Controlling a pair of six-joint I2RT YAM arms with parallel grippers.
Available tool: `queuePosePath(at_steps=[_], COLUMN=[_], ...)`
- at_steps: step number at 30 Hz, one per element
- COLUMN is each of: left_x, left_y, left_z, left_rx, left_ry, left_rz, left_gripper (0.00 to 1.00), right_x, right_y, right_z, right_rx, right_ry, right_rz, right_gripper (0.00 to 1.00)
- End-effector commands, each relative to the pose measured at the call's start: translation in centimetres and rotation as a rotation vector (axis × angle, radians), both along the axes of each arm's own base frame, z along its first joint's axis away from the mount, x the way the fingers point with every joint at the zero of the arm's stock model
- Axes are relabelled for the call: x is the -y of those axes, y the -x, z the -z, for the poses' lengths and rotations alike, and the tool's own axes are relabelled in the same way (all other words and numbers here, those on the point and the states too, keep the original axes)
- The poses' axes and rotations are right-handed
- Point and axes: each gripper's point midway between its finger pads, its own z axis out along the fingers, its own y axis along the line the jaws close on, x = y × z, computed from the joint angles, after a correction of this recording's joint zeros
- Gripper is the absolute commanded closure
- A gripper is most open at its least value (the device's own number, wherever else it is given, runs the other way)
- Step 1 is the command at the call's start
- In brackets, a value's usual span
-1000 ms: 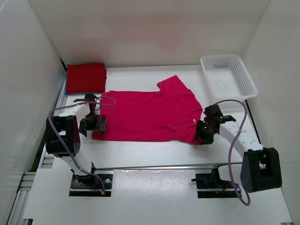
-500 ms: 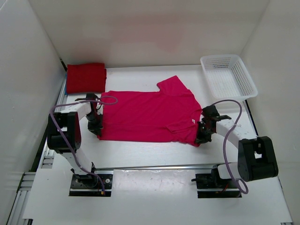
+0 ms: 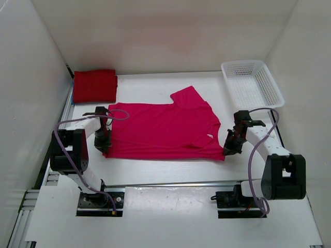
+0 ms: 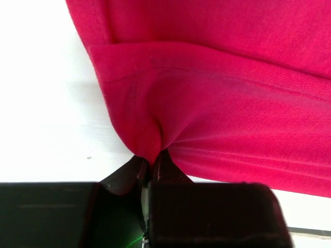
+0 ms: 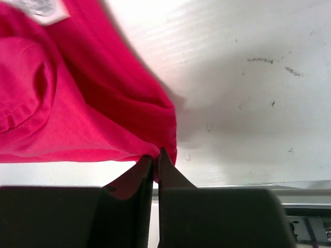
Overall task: Fold and stack the t-shirts
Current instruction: Fold the flattened tshirt in 1/3 of the way
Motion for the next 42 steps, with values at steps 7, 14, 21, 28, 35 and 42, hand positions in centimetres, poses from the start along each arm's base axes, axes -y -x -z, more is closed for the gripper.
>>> queuePosePath(at_steps=[7, 14, 21, 28, 35, 42], left_x=[-1.4, -2.1, -4.8, 5.2, 30.3, 39.5], left_y=[2.1, 1.3, -2.4, -7.1, -1.2, 1.8], left_z=[0.6, -0.9, -6.9, -14.6, -13.4, -8.7], left_rx=[-0.033, 0.014, 0.191, 0.543, 0.537, 0.462], left_ry=[-0.100, -0.142, -0.309, -0.228, 0.123, 0.256], left_rz=[0.024, 0.019, -0.017, 0.256, 0.917, 1.082], left_gripper=[0.79, 0.46, 0.19, 0.26, 0.33, 0.36], right_x=[-1.5, -2.2, -3.8, -3.4, -3.0, -2.6], right_y=[1.3, 2.8, 3.0, 3.9, 4.0, 4.2], right_z=[2.3, 2.4, 3.5, 5.3, 5.5, 5.4], right_rx=[-0.057, -0.014, -0.010, -0.088, -0.090, -0.090], right_ry=[-0.126, -0.177, -0.269, -0.244, -0.218, -0.191], right_rz=[-0.011, 0.001, 0.034, 0.049, 0.071, 0.087], right_gripper=[0.47, 0.33, 0.38, 0.80, 0.91, 0.97])
